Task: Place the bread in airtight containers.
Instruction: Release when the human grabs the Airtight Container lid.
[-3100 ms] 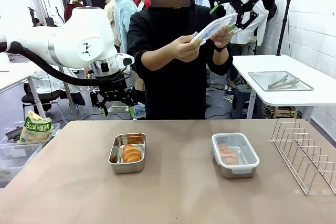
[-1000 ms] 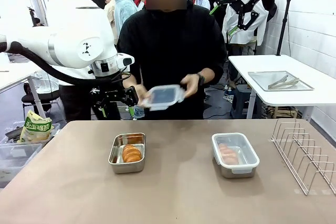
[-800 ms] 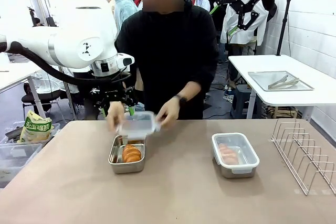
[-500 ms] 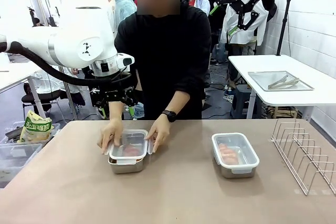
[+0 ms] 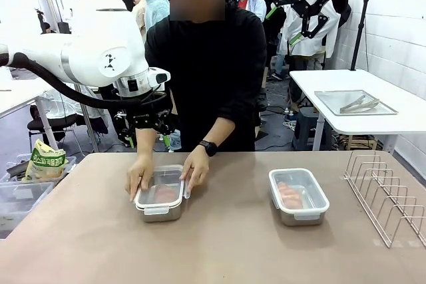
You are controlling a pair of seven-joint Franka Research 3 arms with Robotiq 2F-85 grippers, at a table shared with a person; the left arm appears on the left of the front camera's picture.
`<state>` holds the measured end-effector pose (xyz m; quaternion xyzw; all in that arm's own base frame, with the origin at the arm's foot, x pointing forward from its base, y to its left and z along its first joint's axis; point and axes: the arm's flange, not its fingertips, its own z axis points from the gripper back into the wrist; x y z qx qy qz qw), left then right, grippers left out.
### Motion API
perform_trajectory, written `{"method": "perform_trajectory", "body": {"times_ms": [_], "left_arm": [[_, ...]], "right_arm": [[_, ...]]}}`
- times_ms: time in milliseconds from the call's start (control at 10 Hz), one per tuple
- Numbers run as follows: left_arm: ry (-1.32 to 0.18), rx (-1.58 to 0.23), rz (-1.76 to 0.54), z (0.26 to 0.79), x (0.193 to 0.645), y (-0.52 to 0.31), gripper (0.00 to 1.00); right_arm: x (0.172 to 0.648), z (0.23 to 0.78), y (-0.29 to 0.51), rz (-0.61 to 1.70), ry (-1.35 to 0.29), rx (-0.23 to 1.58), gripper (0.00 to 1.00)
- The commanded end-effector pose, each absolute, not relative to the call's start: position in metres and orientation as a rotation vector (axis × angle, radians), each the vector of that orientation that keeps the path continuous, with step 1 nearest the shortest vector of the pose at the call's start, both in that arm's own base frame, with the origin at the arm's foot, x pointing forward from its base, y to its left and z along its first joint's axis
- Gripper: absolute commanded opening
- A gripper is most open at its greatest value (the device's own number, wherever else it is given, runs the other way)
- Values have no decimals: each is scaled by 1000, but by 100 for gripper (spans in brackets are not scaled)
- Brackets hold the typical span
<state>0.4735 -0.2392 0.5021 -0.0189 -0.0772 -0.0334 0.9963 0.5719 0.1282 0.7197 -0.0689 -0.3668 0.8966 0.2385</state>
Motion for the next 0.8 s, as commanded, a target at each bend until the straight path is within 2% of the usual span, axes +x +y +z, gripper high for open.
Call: {"method": "perform_trajectory", "body": {"times_ms": [0, 700], "left_arm": [[-161, -26, -63, 504, 473, -238, 100], [-161, -26, -63, 504, 473, -238, 100]], "right_arm": [[570, 718, 129, 2443, -1025, -194, 100], [570, 718, 129, 2443, -1025, -194, 100]]}}
